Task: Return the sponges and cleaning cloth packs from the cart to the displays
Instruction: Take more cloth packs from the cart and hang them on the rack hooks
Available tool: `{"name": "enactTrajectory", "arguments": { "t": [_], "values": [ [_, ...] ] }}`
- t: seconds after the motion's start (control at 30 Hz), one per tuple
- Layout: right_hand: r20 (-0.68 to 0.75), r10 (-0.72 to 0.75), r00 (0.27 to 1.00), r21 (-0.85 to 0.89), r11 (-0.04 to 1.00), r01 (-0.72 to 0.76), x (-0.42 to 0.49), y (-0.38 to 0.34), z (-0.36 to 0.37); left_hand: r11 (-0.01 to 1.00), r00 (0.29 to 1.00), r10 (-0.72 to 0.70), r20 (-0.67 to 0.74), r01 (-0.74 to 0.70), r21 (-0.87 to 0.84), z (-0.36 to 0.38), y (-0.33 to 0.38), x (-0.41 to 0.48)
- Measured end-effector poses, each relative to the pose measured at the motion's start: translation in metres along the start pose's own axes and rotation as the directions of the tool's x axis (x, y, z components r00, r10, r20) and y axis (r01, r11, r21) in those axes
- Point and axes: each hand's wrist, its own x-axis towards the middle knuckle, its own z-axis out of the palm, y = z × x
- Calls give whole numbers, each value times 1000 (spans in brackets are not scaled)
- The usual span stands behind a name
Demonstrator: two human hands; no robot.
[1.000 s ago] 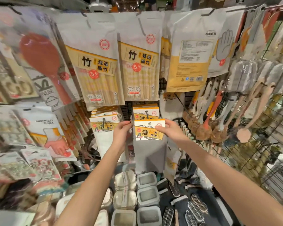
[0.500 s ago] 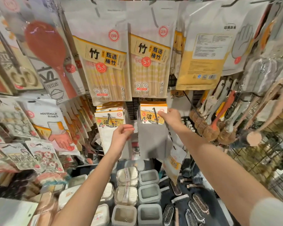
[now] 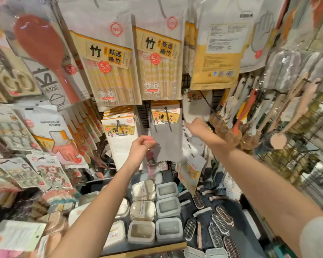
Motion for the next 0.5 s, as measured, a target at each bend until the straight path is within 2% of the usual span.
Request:
{"name": "enactTrajectory", "arguments": {
  "t": [0.1, 0.27, 0.37, 0.5],
  "values": [
    [51, 2, 999, 14, 1000, -2, -46, 52, -10, 999, 995, -24, 100, 21, 28, 38, -2, -17],
    [21, 163, 986, 94, 982, -165, -131, 150, -47, 998, 958, -37, 286, 22, 58, 134, -6, -55],
    [-80, 249, 965, 223, 948, -226, -179, 218, -80, 997, 908, -50, 416, 19, 78, 199, -2, -87],
    [-251, 369, 895, 319, 904, -284, -266, 324, -137, 991, 815, -72, 574, -4, 131, 304, -2, -160]
  ]
}}
